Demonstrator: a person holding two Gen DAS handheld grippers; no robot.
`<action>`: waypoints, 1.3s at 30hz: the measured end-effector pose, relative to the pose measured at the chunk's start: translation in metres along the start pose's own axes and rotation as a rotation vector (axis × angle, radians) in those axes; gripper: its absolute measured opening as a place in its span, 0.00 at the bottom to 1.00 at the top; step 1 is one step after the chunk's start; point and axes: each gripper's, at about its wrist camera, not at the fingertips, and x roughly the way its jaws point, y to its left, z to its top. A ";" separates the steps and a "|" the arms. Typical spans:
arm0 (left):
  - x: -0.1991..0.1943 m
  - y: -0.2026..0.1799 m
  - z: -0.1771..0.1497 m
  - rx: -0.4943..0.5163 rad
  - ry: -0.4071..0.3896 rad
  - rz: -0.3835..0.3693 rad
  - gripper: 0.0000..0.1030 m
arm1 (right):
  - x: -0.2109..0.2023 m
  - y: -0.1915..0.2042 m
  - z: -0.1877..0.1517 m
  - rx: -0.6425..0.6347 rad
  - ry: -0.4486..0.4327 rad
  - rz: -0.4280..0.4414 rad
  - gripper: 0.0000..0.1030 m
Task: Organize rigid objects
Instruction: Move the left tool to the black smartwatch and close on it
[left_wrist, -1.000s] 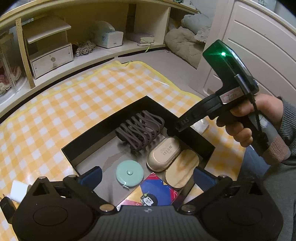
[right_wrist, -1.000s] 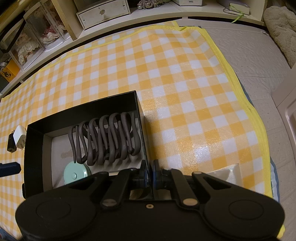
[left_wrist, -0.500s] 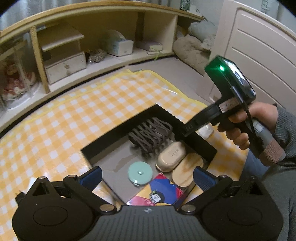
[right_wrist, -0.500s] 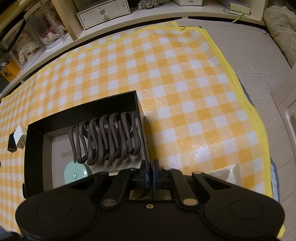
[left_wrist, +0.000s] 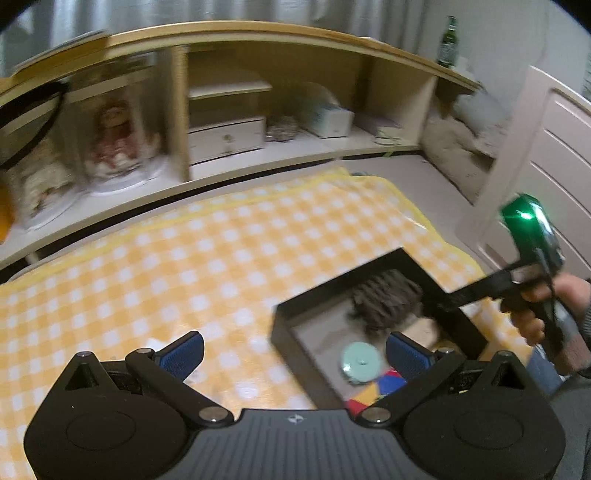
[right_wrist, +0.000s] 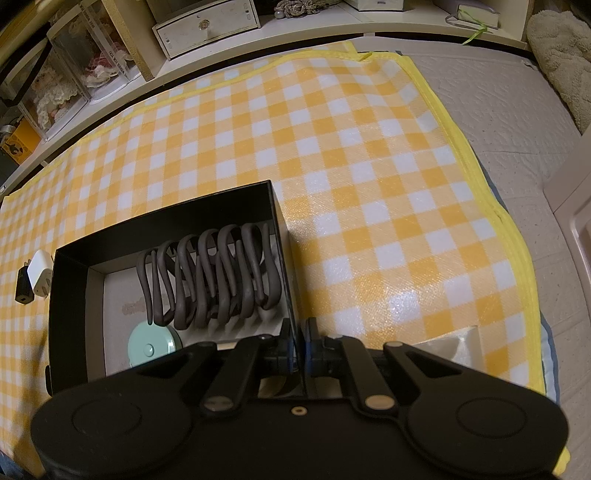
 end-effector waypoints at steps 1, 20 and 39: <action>-0.001 0.006 -0.001 0.000 0.002 0.002 1.00 | 0.000 0.000 0.000 0.000 0.000 0.000 0.06; 0.052 0.023 -0.071 -0.201 0.243 0.173 0.75 | 0.000 0.000 0.000 0.001 0.000 0.002 0.07; 0.067 0.029 -0.090 -0.066 0.335 0.258 0.59 | 0.001 -0.001 0.000 0.000 0.000 0.002 0.07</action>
